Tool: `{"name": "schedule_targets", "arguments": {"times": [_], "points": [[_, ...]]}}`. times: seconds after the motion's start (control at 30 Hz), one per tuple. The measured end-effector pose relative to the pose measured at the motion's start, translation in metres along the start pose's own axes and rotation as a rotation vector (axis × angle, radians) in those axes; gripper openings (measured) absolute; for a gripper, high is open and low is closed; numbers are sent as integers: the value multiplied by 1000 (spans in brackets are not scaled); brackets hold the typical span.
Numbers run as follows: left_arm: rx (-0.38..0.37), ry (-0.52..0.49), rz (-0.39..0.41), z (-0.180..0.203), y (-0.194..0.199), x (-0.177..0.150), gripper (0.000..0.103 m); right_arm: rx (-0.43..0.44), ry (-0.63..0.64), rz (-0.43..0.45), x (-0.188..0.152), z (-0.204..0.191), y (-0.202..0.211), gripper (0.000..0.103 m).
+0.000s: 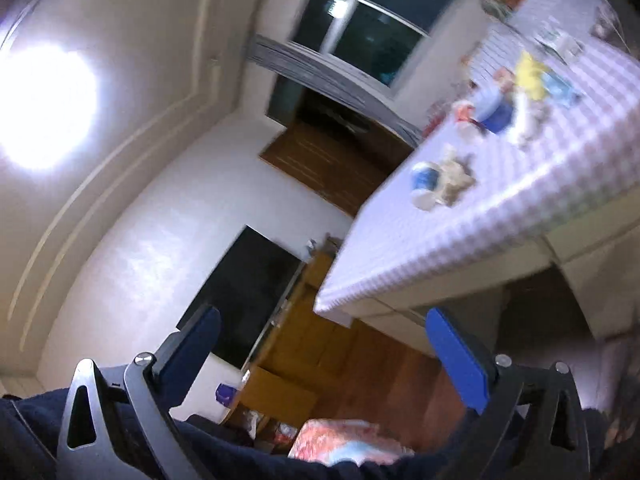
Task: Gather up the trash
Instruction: 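Move both tools back toward the table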
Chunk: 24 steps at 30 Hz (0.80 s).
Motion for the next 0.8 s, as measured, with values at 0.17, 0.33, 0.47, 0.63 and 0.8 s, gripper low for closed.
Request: {"name": "schedule_targets", "arguments": {"times": [0.17,0.33,0.47,0.63,0.8], "points": [[53,35,37,-32,31,-7,84,-147,161,62,-2,-35,-22,103],[133,67,60,-73,58,-16,84,-258,382,74,-21,-54,-56,103],[203,104,75,-110,81,-30,84,-315,458,116,-27,-57,-69,103],[277,173,69,-145,112,-52,84,-290,498,87,-25,-68,-65,103],[391,228,84,-195,161,-71,84,-399,469,56,14,-9,-36,103]]}}
Point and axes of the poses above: each gripper's, at about its wrist camera, not at the fingertips, and y roughly against the way its jaws point, z to its right, x to its top, the point moved 7 cm from there along -y, roughly the way its jaws point, and after that the axes turned 6 degrees about -x, right-handed, at the moved point
